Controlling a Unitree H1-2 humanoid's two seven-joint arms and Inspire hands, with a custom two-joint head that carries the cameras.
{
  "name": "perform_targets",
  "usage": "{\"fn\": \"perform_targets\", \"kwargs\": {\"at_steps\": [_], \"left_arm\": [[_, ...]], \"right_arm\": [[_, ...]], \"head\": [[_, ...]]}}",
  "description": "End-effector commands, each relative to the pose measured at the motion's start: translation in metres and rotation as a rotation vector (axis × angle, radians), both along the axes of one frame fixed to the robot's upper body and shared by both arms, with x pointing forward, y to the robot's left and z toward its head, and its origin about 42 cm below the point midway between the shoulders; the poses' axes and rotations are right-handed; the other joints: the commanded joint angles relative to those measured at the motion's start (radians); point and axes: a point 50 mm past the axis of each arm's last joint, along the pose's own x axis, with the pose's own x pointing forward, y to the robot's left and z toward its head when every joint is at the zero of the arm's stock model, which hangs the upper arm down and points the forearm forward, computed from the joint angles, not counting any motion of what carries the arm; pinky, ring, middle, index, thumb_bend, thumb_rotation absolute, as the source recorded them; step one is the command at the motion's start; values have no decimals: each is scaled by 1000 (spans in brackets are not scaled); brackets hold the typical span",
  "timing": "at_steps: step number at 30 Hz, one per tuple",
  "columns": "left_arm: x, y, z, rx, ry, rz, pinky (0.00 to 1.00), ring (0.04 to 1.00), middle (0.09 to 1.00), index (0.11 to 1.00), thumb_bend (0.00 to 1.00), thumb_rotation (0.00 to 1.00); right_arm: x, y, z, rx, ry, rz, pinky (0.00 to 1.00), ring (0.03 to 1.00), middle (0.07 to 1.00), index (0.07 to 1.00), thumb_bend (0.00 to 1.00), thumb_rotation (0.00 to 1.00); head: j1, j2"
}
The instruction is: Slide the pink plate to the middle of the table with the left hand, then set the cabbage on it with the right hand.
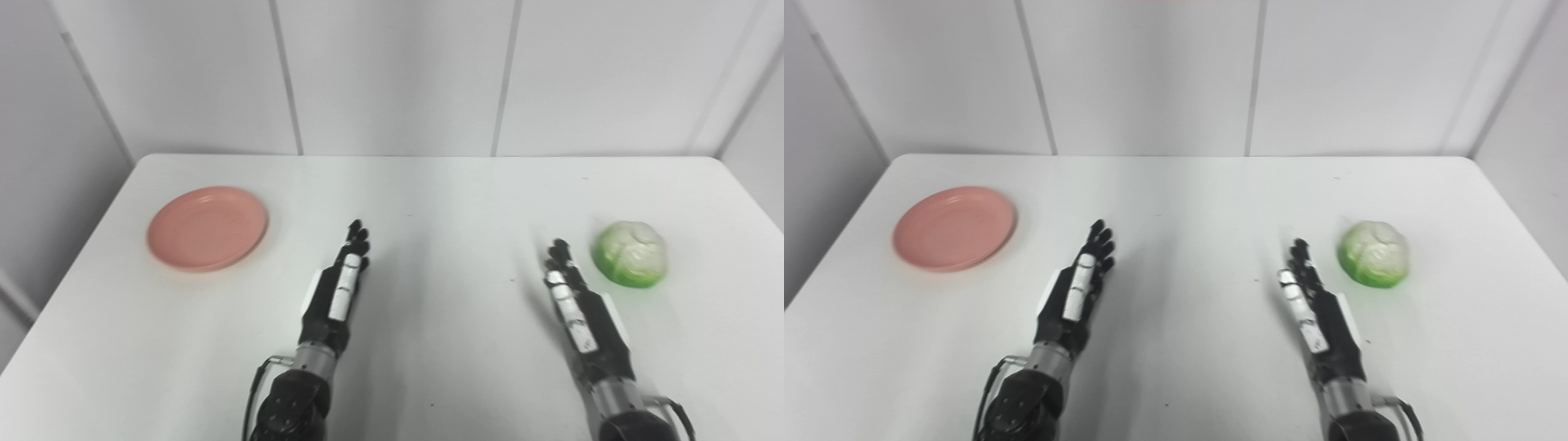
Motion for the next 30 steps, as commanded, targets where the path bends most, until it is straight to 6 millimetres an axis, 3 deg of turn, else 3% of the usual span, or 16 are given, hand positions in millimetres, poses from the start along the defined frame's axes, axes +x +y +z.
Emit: {"fn": "perform_targets", "kwargs": {"at_steps": [1, 2, 6, 9, 16, 23, 30], "left_arm": [[32, 9, 49, -44, -170, 39, 1000, 1000, 1000, 1000, 679, 1000], [35, 12, 52, -53, -181, 53, 1000, 1000, 1000, 1000, 693, 1000], [51, 57, 82, -36, -220, 144, 996, 980, 966, 962, 727, 1000], [59, 88, 102, -35, -256, 252, 914, 921, 907, 906, 715, 1000], [79, 150, 126, 23, -293, 420, 870, 860, 848, 844, 750, 1000], [106, 191, 139, 72, -313, 542, 802, 810, 802, 801, 728, 1000], [125, 240, 126, 141, -248, 661, 766, 750, 758, 771, 706, 1000]], "right_arm": [[5, -3, 10, 46, -67, 7, 1000, 1000, 1000, 1000, 713, 819], [5, -4, 9, 54, -64, 7, 1000, 1000, 1000, 1000, 714, 816], [4, -11, 12, 21, -88, 4, 1000, 1000, 1000, 1000, 688, 844], [2, -14, 12, 28, -93, 0, 1000, 1000, 1000, 1000, 639, 849], [1, -14, 14, 45, -90, 1, 1000, 1000, 1000, 1000, 574, 865], [1, -14, 14, 54, -89, -6, 1000, 1000, 1000, 1000, 563, 849], [1, -13, 16, 36, -92, -14, 1000, 1000, 1000, 1000, 527, 864]], "head": [[24, -13], [24, -13], [61, -38], [84, -61], [90, -86], [100, -96], [112, -113]]}}
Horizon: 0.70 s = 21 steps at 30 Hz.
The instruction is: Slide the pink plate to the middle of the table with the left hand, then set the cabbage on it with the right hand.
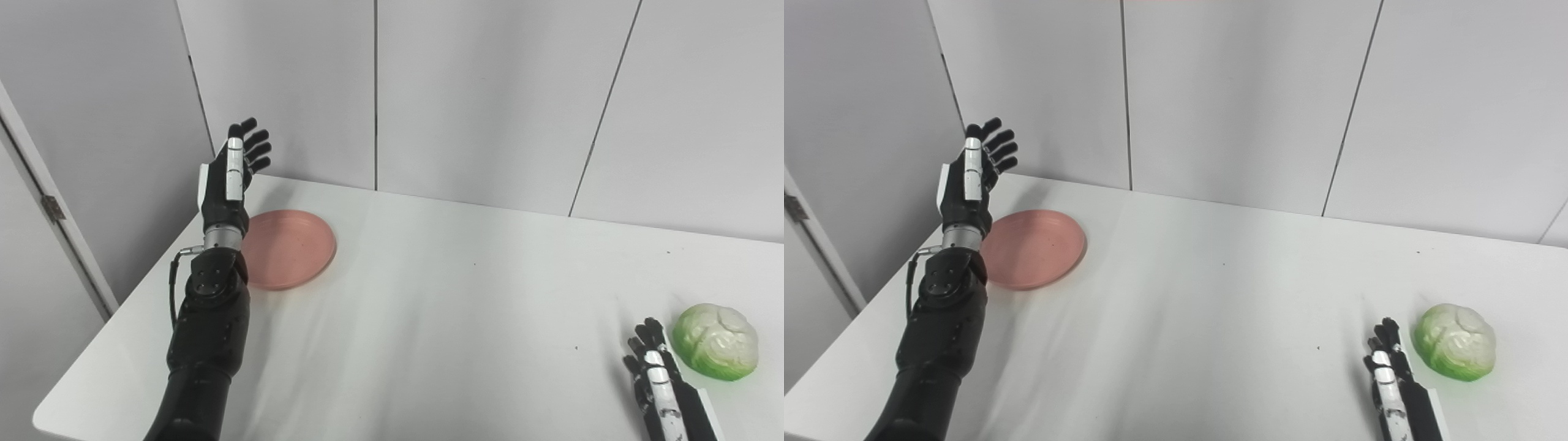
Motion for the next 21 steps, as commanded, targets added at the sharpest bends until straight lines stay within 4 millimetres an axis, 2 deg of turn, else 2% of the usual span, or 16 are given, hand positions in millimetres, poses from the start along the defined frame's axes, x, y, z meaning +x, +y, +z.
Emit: {"fn": "perform_targets", "kwargs": {"at_steps": [1, 6, 7, 11, 13, 15, 16, 21], "left_arm": [[10, 20, 34, 66, -88, 41, 784, 752, 754, 767, 710, 1000], [11, 47, 16, 106, -39, 92, 785, 752, 754, 767, 691, 1000], [10, 49, 13, 111, -31, 100, 788, 757, 757, 770, 683, 1000], [6, 56, -1, 110, 4, 112, 827, 777, 769, 775, 677, 1000], [4, 59, -7, 114, 19, 115, 801, 778, 770, 775, 675, 1000], [2, 60, -14, 122, 33, 124, 777, 773, 768, 776, 685, 1000], [2, 59, -17, 125, 43, 127, 767, 771, 767, 776, 682, 1000], [4, 54, -22, 62, 38, 111, 785, 793, 783, 787, 702, 1000]], "right_arm": [[4, 0, 15, 2, -81, 5, 1000, 1000, 1000, 1000, 531, 861], [3, 0, 16, 25, -72, 14, 1000, 1000, 1000, 1000, 523, 851], [2, -1, 16, 24, -72, 15, 1000, 1000, 1000, 1000, 510, 853], [-1, -2, 18, 13, -74, 14, 1000, 1000, 1000, 1000, 514, 861], [-3, -2, 21, 6, -65, 13, 1000, 1000, 1000, 1000, 509, 870], [-7, -1, 23, 7, -55, 16, 1000, 1000, 1000, 1000, 520, 872], [-8, -1, 24, 13, -57, 12, 1000, 1000, 1000, 1000, 515, 872], [-9, -3, 26, 40, -51, 14, 1000, 1000, 1000, 1000, 463, 883]], "head": [[4, -2], [8, -12], [15, -21], [18, -13], [17, -9], [4, -42], [-6, -45], [-10, -22]]}}
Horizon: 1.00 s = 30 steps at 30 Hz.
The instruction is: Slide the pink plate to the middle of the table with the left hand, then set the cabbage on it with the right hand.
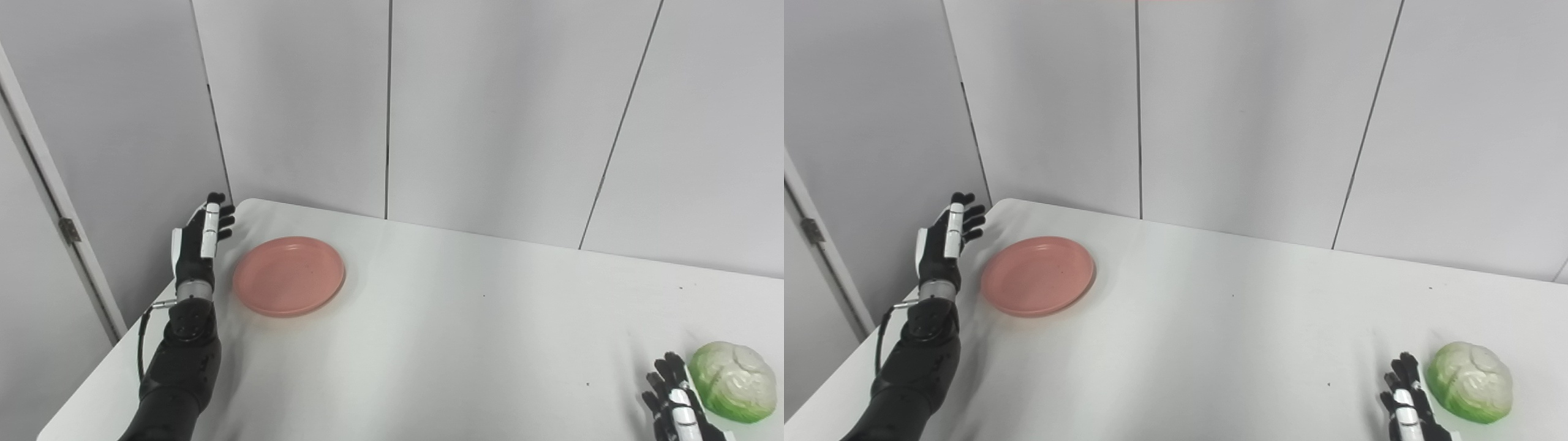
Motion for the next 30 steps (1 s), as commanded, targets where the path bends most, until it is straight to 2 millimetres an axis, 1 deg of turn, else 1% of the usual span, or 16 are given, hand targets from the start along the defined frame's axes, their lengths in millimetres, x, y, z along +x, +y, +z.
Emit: {"fn": "perform_targets", "kwargs": {"at_steps": [1, 2, 3, 4, 5, 6, 8, 11, 14, 19, 23, 25, 27, 28, 29, 30], "left_arm": [[12, 3, 32, 27, -97, -2, 789, 793, 782, 786, 706, 1000], [12, 3, 32, 34, -93, -1, 811, 791, 781, 780, 690, 1000], [12, 1, 32, 32, -90, 0, 818, 790, 781, 778, 685, 1000], [12, 1, 32, 30, -88, 1, 818, 787, 782, 779, 672, 1000], [12, 0, 31, 25, -83, -5, 818, 786, 783, 780, 669, 1000], [13, 0, 29, 20, -72, -15, 829, 796, 792, 793, 669, 1000], [12, -2, 24, 24, -55, -31, 789, 788, 793, 798, 669, 1000], [9, -8, 14, 37, -33, -49, 780, 781, 786, 789, 662, 1000], [9, -13, 6, 39, -7, -54, 830, 812, 811, 808, 655, 1000], [9, -20, -3, 36, 57, -62, 828, 842, 834, 826, 659, 1000], [8, -28, -10, 69, 91, -83, 845, 848, 842, 837, 637, 1000], [9, -31, -15, 72, 103, -87, 856, 849, 845, 840, 641, 1000], [9, -35, -18, 60, 107, -90, 848, 852, 849, 845, 653, 1000], [10, -38, -20, 54, 109, -92, 852, 857, 853, 849, 653, 1000], [11, -39, -21, 51, 113, -92, 867, 874, 866, 861, 660, 1000], [12, -40, -23, 58, 119, -91, 878, 887, 878, 869, 665, 1000]], "right_arm": [[2, -2, 17, 0, -56, 2, 1000, 1000, 1000, 1000, 458, 886], [2, -3, 18, -6, -63, -2, 1000, 1000, 1000, 1000, 452, 888], [3, -3, 20, -6, -72, -3, 1000, 1000, 1000, 1000, 450, 890], [4, -4, 20, -4, -77, -3, 1000, 1000, 1000, 1000, 463, 876], [4, -4, 22, -8, -77, -2, 1000, 1000, 1000, 1000, 466, 872], [5, -3, 23, -12, -84, 0, 1000, 1000, 1000, 1000, 463, 881], [5, -1, 25, -8, -96, 2, 1000, 1000, 1000, 1000, 433, 890], [6, 0, 23, -9, -109, -2, 1000, 1000, 1000, 1000, 453, 881], [7, -2, 24, -10, -103, 3, 1000, 1000, 1000, 1000, 462, 879], [4, -4, 27, -8, -119, 11, 1000, 1000, 1000, 1000, 447, 874], [0, -7, 31, -27, -109, 13, 1000, 1000, 1000, 1000, 438, 875], [-2, -8, 34, -34, -111, 9, 1000, 1000, 1000, 1000, 447, 894], [-3, -8, 35, -27, -118, 2, 1000, 1000, 1000, 1000, 427, 897], [-3, -9, 36, -22, -129, 2, 1000, 1000, 1000, 1000, 419, 898], [-3, -9, 36, -21, -136, 2, 1000, 1000, 1000, 1000, 385, 915], [-3, -10, 36, -24, -143, -1, 1000, 1000, 1000, 1000, 379, 924]], "head": [[7, 19], [7, 19], [6, 29], [6, 29], [8, 39], [9, 38], [13, 31], [13, 32], [16, 36], [16, 48], [23, 40], [32, 40], [41, 46], [47, 40], [47, 40], [49, 42]]}}
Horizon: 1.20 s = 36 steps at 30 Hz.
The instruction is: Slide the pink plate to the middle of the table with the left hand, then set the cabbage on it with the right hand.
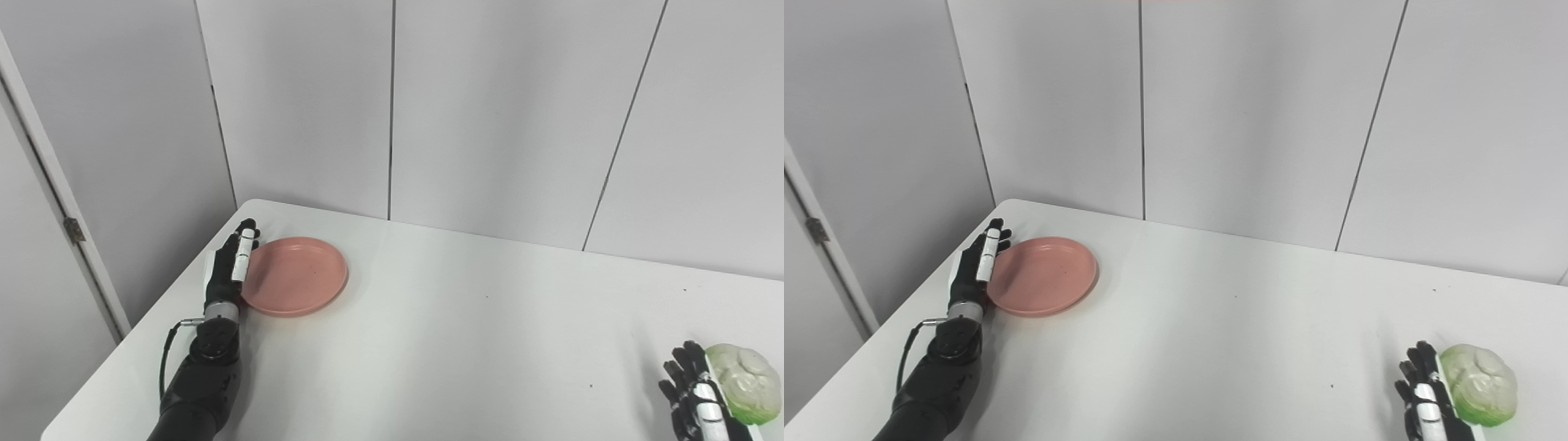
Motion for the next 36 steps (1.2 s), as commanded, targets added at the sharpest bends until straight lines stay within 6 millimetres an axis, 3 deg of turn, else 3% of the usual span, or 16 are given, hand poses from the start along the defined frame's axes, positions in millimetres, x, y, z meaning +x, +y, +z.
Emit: {"fn": "perform_targets", "kwargs": {"at_steps": [1, 9, 16, 27, 36], "left_arm": [[13, -6, 11, 25, -14, -6, 871, 889, 880, 871, 670, 1000], [19, -12, 8, 8, 5, -29, 914, 912, 892, 887, 682, 1000], [27, -27, 15, -121, -30, -130, 852, 880, 879, 870, 707, 1000], [33, -72, 36, -84, -43, -332, 918, 918, 907, 906, 725, 1000], [34, -107, 39, -105, 12, -439, 896, 904, 897, 900, 733, 1000]], "right_arm": [[2, -3, 12, -9, -73, -1, 1000, 1000, 1000, 1000, 395, 937], [6, -7, 9, -25, -85, -30, 1000, 1000, 1000, 1000, 410, 944], [4, -4, 12, -37, -75, -24, 1000, 1000, 1000, 1000, 413, 952], [3, 9, 19, -1, -71, 12, 1000, 1000, 1000, 1000, 365, 908], [4, 12, 13, 1, -66, -8, 1000, 1000, 1000, 1000, 485, 838]], "head": [[1, 1], [-2, 14], [-27, 12], [-105, 34], [-189, 70]]}}
